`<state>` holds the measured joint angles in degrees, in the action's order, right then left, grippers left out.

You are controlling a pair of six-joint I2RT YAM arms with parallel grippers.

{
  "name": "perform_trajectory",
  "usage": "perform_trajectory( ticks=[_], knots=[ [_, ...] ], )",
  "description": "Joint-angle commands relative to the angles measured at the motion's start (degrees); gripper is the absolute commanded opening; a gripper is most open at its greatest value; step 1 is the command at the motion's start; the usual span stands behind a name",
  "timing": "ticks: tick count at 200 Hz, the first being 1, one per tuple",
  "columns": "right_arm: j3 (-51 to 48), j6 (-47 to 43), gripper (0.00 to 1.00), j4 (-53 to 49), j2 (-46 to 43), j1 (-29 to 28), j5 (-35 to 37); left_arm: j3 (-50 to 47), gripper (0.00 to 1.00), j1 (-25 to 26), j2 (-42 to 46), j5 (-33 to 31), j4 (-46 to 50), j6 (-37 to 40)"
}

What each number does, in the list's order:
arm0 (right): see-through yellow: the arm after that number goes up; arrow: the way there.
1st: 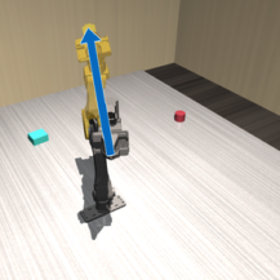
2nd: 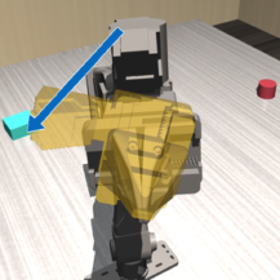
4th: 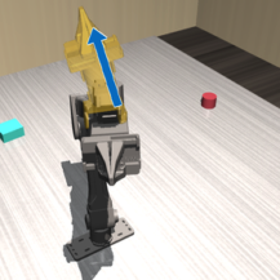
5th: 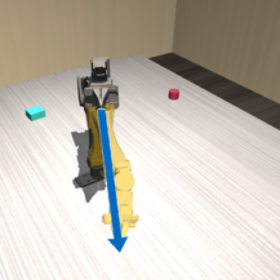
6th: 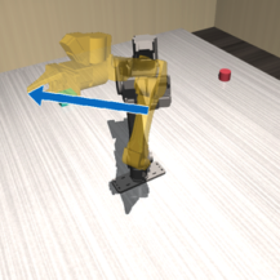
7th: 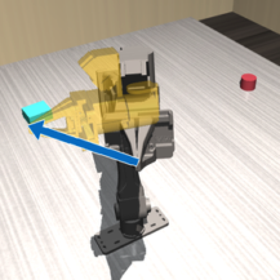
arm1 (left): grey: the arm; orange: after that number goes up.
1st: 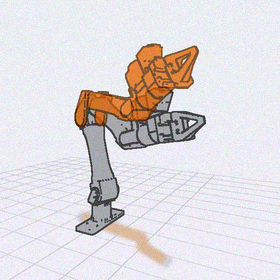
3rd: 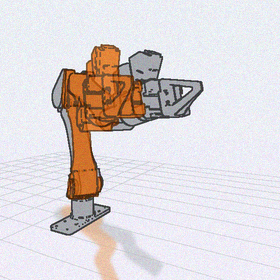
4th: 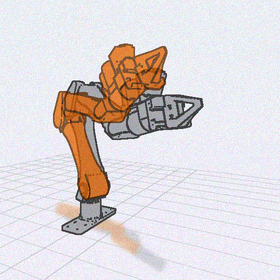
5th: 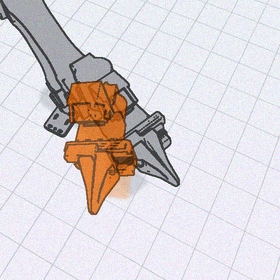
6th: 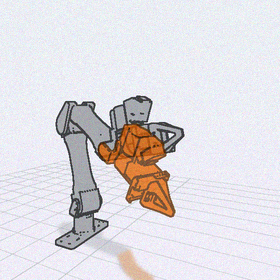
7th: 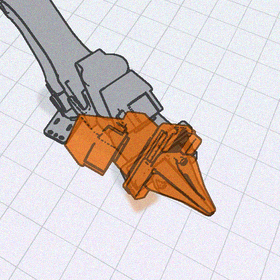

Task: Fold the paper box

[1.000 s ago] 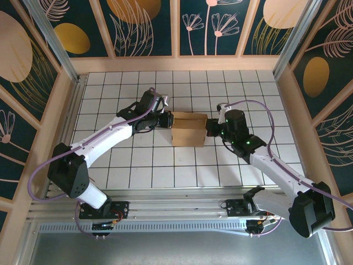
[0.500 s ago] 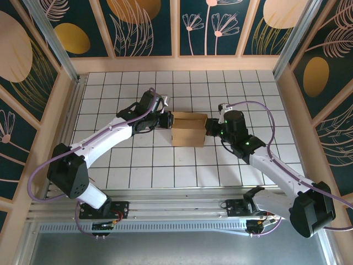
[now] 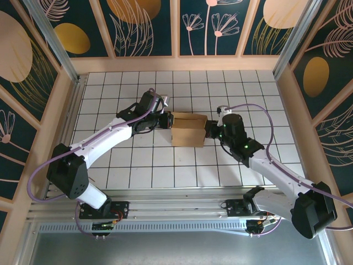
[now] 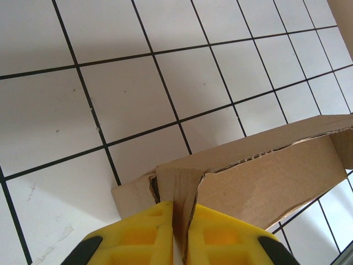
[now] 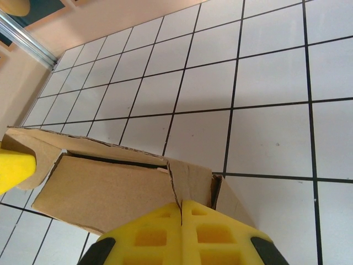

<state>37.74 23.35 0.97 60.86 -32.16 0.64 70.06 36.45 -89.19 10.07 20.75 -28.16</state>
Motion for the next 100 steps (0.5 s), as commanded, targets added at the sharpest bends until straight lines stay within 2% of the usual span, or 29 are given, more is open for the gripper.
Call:
perform_trajectory(
  ticks=[1, 100],
  knots=[
    [-2.62, -1.36, 0.00, -6.02, 0.76, -1.15, 2.11, -0.98, 0.12, 0.30, 0.95, 1.80, 0.26, -0.75],
    [-2.49, -1.99, 0.00, -4.40, 0.66, -4.12, 2.96, -1.60, 0.12, 0.56, 0.99, 3.47, -2.65, -4.52]
  ],
)
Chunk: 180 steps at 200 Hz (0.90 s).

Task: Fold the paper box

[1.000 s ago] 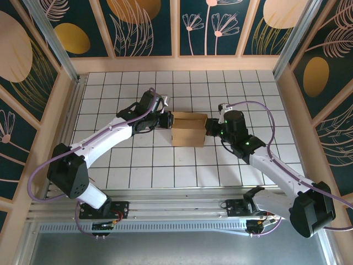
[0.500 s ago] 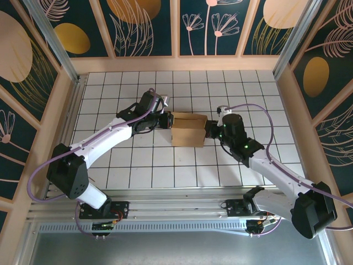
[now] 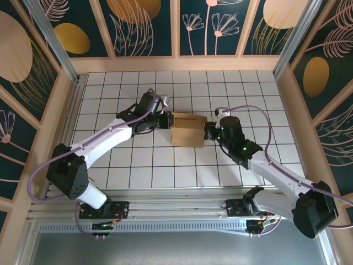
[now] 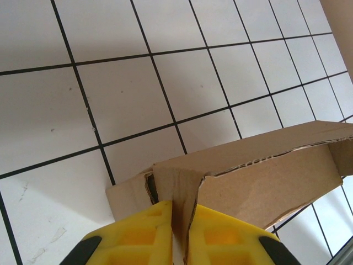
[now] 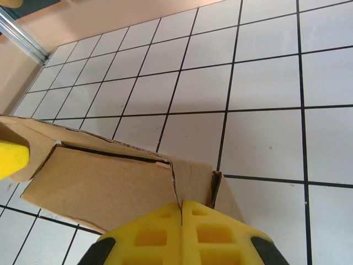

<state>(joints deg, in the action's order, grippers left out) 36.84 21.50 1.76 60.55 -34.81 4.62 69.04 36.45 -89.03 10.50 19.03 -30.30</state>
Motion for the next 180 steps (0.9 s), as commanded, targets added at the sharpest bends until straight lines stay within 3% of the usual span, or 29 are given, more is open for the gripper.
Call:
perform_trajectory(
  ticks=[1, 180],
  knots=[
    [-1.55, -0.14, 0.00, -5.23, 1.06, -1.53, -0.98, -0.57, 0.13, 0.56, 0.86, 3.03, -0.92, -2.38],
    [-1.49, -0.71, 0.00, -5.49, 0.47, -2.72, 0.47, -3.25, 0.12, 1.41, -0.05, 0.07, 0.64, -0.24]
  ],
)
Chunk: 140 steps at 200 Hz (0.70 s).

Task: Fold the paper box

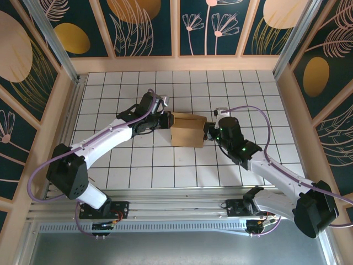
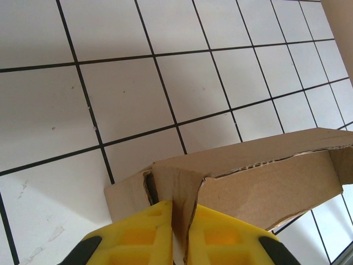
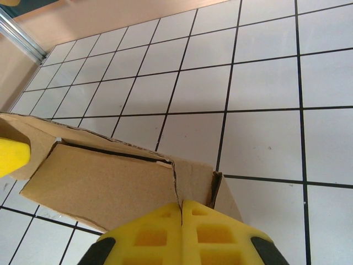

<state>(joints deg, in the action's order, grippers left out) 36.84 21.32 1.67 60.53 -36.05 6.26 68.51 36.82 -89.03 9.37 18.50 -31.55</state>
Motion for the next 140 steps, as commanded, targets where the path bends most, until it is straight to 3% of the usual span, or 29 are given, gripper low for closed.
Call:
perform_trajectory(
  ticks=[1, 34, 83, 118, 140],
  knots=[
    [-1.54, -0.51, 0.00, -5.38, 0.48, -1.48, -1.17, -2.83, 0.12, 1.05, -0.02, 1.28, 1.08, 1.07],
    [-2.84, -0.49, 0.00, -4.33, 0.56, -1.90, -0.93, -6.46, 0.12, 1.24, 1.32, 5.25, -2.58, 2.67],
    [-4.82, 0.61, 0.00, -3.51, 0.20, -3.27, -0.64, -10.78, 0.13, 1.48, 2.43, 5.08, -2.68, 3.43],
    [-4.52, 0.96, 0.06, -3.26, -1.27, -3.76, -0.53, -14.26, 0.16, 1.50, 3.18, 5.38, -4.65, 3.04],
    [-3.99, 1.22, 0.16, -3.59, -2.69, -3.76, -1.28, -14.68, 0.19, 1.50, 3.65, 4.62, -4.45, 2.98]
  ],
)
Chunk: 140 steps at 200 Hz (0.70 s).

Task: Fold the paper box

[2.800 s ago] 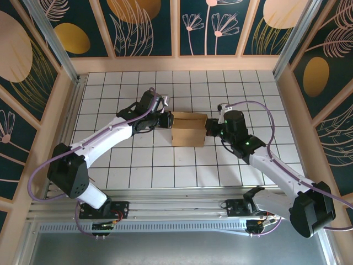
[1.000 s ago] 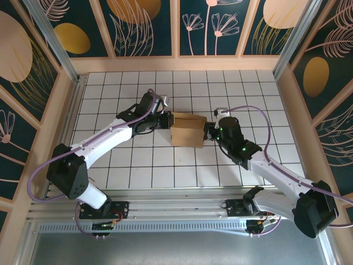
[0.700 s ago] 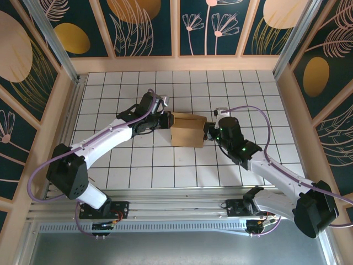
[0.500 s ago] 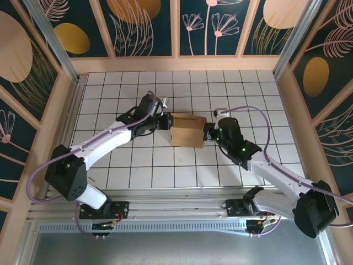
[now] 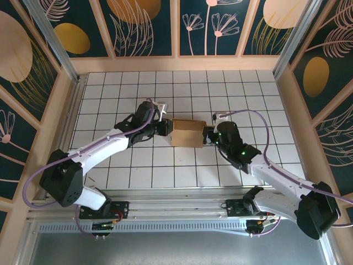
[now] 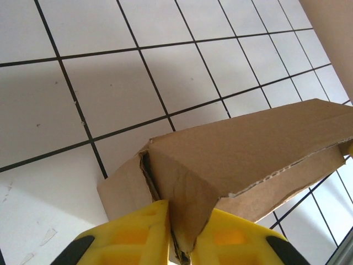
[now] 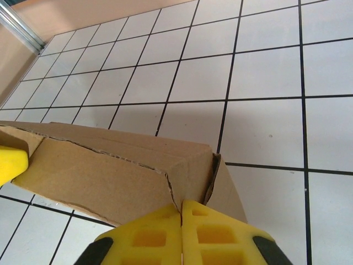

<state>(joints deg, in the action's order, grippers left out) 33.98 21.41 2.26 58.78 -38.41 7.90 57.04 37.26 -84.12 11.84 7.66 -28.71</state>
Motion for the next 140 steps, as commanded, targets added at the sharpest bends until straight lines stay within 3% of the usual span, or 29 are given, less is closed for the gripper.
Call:
perform_trajectory(
  ticks=[1, 20, 39, 59, 86, 120, 140],
  knots=[
    [-1.07, 1.16, 0.17, -4.28, -0.99, -1.40, -2.99, -3.18, 0.20, 1.07, -1.25, 2.19, 6.40, 0.14],
    [0.63, 1.14, 0.34, -5.81, -2.74, -1.38, -3.68, -2.90, 0.26, 1.06, -0.49, 1.61, 6.67, 0.31],
    [2.53, 1.90, 0.58, -7.07, -4.52, -1.14, -4.58, -2.06, 0.27, 1.05, -0.35, 1.02, 7.39, 0.66],
    [4.60, 3.07, 0.70, -7.87, -5.96, -0.50, -6.50, -1.64, 0.29, 1.06, -0.43, 0.80, 7.90, 0.94],
    [7.72, 6.40, 0.74, -8.73, -5.77, 2.12, -10.17, -1.62, 0.41, 1.06, 0.21, 1.26, 7.98, 0.85],
    [12.23, 17.02, 0.71, -12.14, -1.37, 12.66, -19.01, -1.59, 0.60, 1.04, 2.49, 0.82, 8.25, 0.67],
    [15.01, 17.44, 0.70, -13.70, 1.99, 14.86, -19.91, -1.66, 0.70, 1.06, 3.97, 1.17, 7.70, 0.65]
  ],
)
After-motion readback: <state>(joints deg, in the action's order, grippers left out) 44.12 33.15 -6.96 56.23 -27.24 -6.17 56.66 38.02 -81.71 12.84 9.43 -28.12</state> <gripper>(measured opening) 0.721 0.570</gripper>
